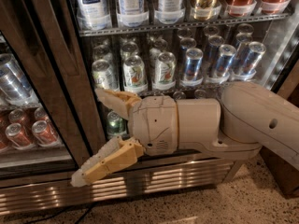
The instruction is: Open right fridge door
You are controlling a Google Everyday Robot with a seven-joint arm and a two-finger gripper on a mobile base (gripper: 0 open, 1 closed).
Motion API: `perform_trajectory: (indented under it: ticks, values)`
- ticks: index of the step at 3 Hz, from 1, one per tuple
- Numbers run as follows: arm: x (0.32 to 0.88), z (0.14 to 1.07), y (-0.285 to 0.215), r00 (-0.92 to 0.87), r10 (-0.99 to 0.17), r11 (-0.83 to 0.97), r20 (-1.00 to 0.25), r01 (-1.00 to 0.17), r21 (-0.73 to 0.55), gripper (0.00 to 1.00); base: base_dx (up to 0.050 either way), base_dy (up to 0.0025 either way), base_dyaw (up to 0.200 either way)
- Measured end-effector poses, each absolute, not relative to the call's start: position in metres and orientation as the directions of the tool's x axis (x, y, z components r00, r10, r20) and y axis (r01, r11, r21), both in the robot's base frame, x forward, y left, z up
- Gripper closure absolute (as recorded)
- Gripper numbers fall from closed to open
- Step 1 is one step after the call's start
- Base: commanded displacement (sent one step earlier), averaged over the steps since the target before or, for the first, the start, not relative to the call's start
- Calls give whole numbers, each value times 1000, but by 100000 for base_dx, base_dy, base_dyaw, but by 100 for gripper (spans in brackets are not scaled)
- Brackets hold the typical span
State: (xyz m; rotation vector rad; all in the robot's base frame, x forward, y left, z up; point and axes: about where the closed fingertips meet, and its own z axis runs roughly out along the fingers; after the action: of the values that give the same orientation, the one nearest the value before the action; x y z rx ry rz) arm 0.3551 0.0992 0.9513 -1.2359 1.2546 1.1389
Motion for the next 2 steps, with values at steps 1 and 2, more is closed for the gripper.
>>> perform_trajectory:
  ticks: [1,2]
  values:
    - [376,978,98,48,-51,38,-998,-998,-50,0,0,0,0]
    - [396,1024,115,114,-60,4,-992,-993,-114,0,0,0,0]
